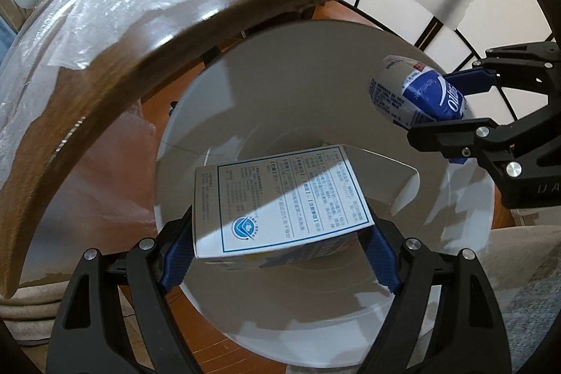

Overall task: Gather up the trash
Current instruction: 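Open both tools to drop the box and tissue pack into the bin, then move both tools back over the table toward the yellow cup and white case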

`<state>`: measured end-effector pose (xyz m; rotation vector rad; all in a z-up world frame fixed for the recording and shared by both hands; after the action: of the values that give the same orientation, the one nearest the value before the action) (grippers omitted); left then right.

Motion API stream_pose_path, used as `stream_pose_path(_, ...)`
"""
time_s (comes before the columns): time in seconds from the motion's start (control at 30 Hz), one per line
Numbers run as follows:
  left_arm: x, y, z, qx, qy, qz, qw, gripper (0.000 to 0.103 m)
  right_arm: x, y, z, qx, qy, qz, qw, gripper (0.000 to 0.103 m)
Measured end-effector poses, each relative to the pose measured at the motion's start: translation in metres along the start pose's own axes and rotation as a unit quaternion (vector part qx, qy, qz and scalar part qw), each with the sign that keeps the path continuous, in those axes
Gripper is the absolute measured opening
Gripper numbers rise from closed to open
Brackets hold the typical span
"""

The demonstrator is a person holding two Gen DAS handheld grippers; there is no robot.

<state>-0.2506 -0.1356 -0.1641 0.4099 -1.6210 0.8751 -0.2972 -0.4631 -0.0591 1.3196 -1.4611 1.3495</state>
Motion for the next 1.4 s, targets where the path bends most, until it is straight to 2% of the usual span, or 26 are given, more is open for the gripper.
stream_pose_path(0.57,-0.028,-0.011,0.01,-0.01,0.003,-0.021,0.9997,0.083,-0.018,-0.001,0.012,-0.008,0.003,-0.018,1.0,0.052)
stream_pose_path(0.93,-0.038,-0.016,0.018,-0.015,0.004,-0.025,0.9996,0.083,-0.02,0.0,0.017,-0.009,0.003,-0.023,1.0,0.052)
stream_pose_path(1.0,-0.035,-0.017,0.017,-0.014,0.007,-0.015,0.9998,0.084,-0.02,0.0,0.016,-0.009,0.003,-0.024,1.0,0.052)
stream_pose_path(1.03,-0.028,-0.013,0.008,-0.014,0.008,-0.011,0.9998,0.084,-0.019,0.001,0.017,-0.011,0.003,-0.023,1.0,0.053)
stream_pose_path(1.1,-0.023,-0.013,0.005,-0.007,0.011,-0.006,0.9999,0.088,-0.018,0.0,0.02,-0.02,0.002,-0.017,1.0,0.072)
stream_pose_path(1.2,-0.016,-0.005,0.0,0.0,0.018,-0.007,0.9998,0.091,-0.01,-0.001,0.025,-0.033,-0.002,-0.004,0.999,0.086)
stream_pose_path(1.33,0.007,-0.001,0.001,-0.001,0.015,0.002,0.9999,0.091,0.017,-0.002,0.034,-0.047,-0.007,0.016,0.999,0.087)
stream_pose_path(1.4,0.037,-0.002,0.003,-0.007,0.02,0.028,0.9994,0.091,0.041,-0.007,0.032,-0.042,-0.014,0.041,0.998,0.087)
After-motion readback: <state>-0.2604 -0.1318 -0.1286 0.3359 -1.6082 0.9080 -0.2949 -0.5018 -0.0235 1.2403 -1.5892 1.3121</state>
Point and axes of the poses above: each gripper's, at about its wrist camera, not at the fingertips, and x roughly against the way its jaws point, z to its right, y to its underside, the point moved 8 cm from there along -x, roughly the way its jaws point, and after that the axes turned 7 degrees about -x, right-handed, at the moved point
